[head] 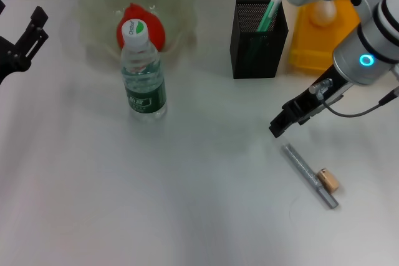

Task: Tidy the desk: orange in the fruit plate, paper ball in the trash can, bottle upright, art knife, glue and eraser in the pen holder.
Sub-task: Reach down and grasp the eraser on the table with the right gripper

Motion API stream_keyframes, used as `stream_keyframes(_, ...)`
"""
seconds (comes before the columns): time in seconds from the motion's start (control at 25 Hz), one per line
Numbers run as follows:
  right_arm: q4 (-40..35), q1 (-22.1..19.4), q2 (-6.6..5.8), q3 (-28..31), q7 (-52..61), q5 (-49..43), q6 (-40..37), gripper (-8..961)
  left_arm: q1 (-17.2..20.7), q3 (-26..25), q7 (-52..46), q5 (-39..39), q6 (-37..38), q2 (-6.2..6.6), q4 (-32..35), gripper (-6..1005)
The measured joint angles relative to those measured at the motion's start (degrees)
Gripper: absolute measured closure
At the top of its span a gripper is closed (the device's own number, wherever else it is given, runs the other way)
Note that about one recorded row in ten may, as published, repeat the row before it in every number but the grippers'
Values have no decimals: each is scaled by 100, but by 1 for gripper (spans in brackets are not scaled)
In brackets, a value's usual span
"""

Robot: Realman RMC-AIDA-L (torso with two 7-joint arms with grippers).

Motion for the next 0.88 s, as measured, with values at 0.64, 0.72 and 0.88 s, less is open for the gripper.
stream_keyframes(0.64, -193, 54, -3, 38, 483, -613, -1279, 360, 6, -43, 28, -41, 13, 29, 11, 197)
stream_keyframes(0.72, -105, -2, -3, 22, 482, -624, -1238, 373, 5, -47, 28, -41, 22, 31, 17, 197)
stream_keyframes(0.88, -40, -113, 3, 4, 482, -629, -1142, 398, 3, -52, 28, -41, 33, 39, 20, 197)
